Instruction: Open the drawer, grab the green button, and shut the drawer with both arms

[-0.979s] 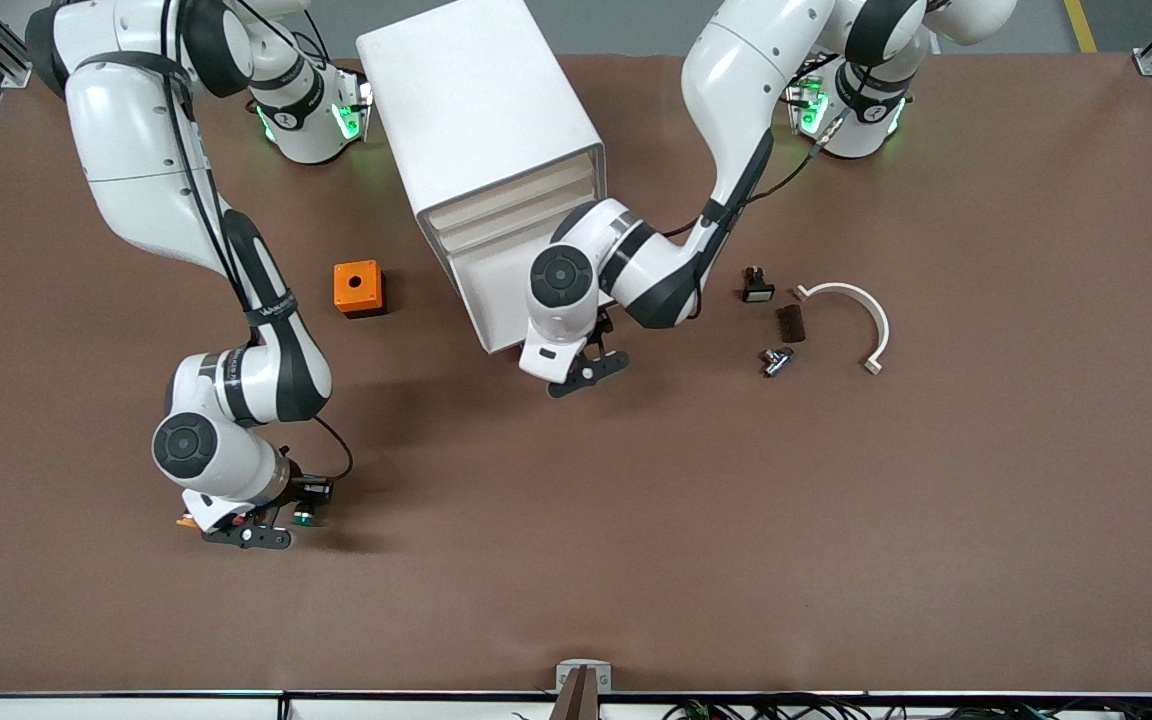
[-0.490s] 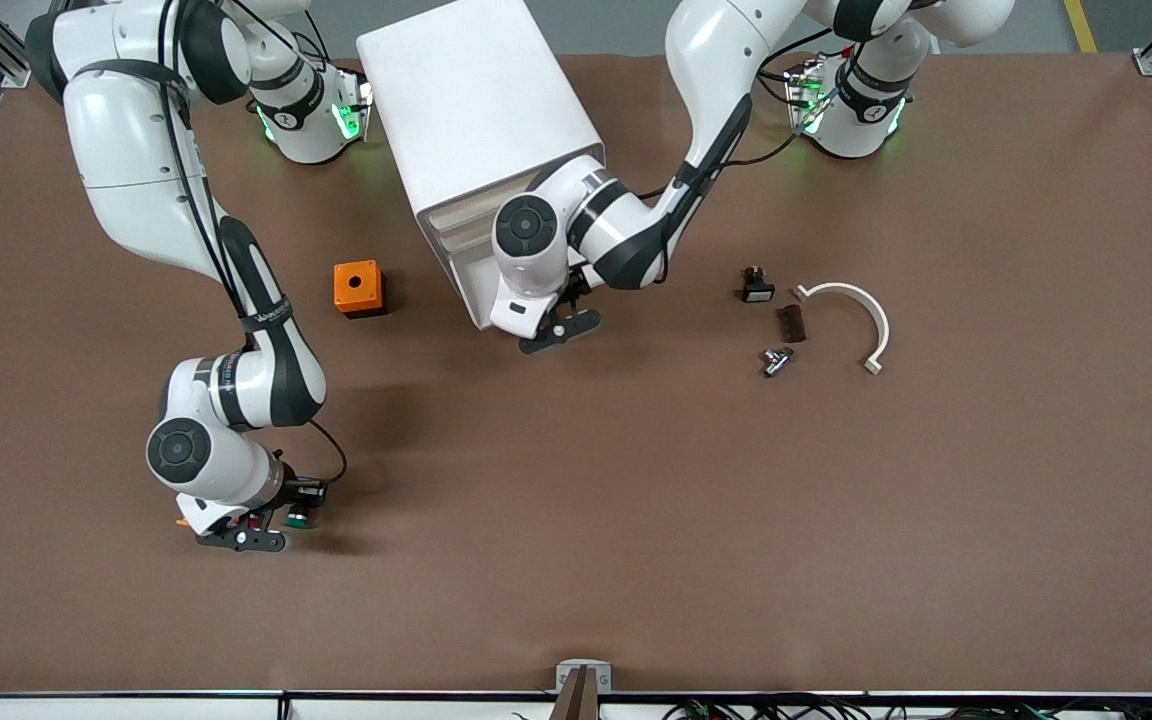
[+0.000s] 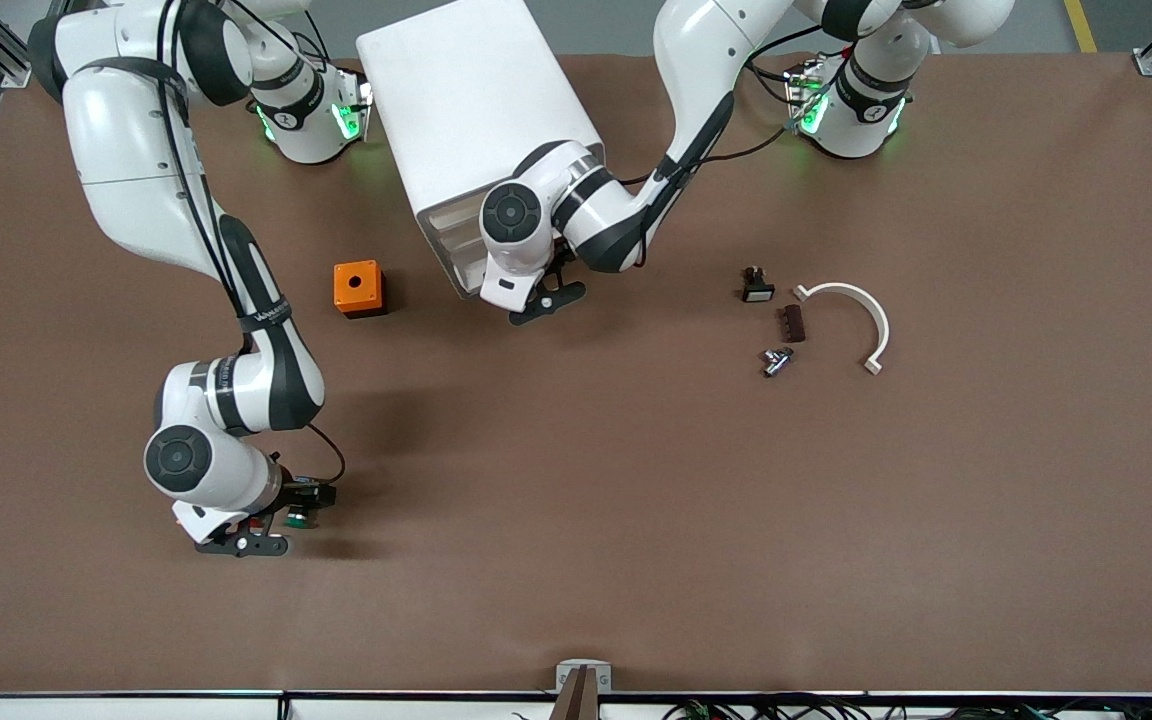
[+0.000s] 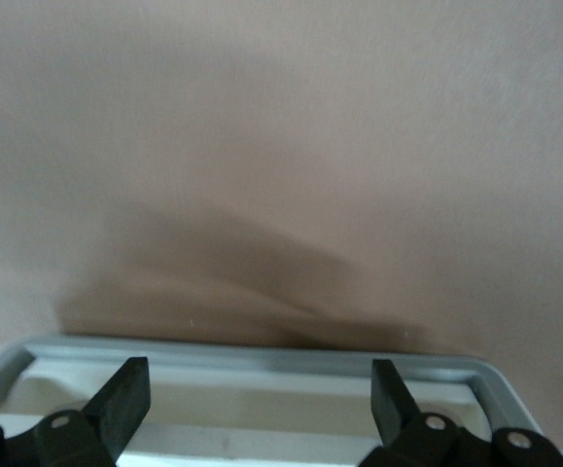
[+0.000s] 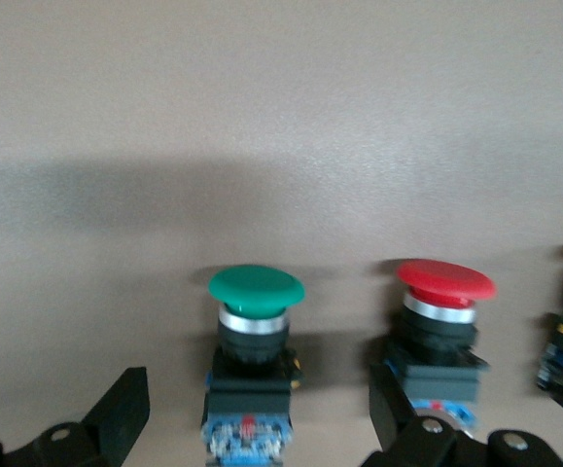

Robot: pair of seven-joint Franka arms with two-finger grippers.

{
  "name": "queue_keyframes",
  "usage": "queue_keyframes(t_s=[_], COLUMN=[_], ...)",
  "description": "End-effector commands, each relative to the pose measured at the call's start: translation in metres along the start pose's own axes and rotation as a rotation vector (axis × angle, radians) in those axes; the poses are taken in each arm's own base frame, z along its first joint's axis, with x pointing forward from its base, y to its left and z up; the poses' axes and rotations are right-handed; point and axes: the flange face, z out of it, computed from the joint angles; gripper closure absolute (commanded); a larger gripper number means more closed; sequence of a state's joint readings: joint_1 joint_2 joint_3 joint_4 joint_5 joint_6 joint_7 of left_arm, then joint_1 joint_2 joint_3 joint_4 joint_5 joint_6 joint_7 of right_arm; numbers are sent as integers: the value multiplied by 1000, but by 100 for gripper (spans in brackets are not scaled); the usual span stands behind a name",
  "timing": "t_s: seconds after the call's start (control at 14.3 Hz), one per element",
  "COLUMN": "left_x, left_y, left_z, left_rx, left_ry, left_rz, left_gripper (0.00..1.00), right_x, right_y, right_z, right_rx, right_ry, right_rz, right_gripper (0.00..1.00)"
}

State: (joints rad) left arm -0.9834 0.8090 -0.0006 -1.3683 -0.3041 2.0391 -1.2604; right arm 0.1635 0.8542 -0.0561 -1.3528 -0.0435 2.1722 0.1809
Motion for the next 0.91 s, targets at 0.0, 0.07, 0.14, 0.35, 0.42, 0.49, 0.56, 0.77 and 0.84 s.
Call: queue_keyframes(t_s=[0.0,0.07,0.14,0.35,0.42,0.49,0.56,0.77,0.84], left_x=[-4,-5,-5,-5,-4,-1,0,20,28], left_y=[-4,-3,-5,-7,-8,-8,-8,-9,-11], left_z=[-1,0,3,10,12,13,11,-14,-25], left_rx=[-18,-27,-28,-39,-39,-40,-41,-76,-88], left_ry=[-81,-117,-141,-218,-221,-219,-210,-189,-167], left_rz=[-41,-62,-78,-127,-131,-133,-131,-144,-143], left_gripper=[1,0,0,1,0,1,0,0,0], right_x=[8,5,4,-6,-14,-22,-31,-57,-65], right_y=[3,9,17,52,57,61,69,86,89], right_z=[-43,-49,-65,-143,-165,-188,-213,-272,-290], right_rx=[-8,-12,-15,0,0,1,2,7,9], right_ry=[-37,-67,-79,-56,-77,-77,-86,-97,-94], right_rz=[-35,-29,-20,31,38,40,47,66,68], right_gripper=[0,0,0,0,0,0,0,0,0])
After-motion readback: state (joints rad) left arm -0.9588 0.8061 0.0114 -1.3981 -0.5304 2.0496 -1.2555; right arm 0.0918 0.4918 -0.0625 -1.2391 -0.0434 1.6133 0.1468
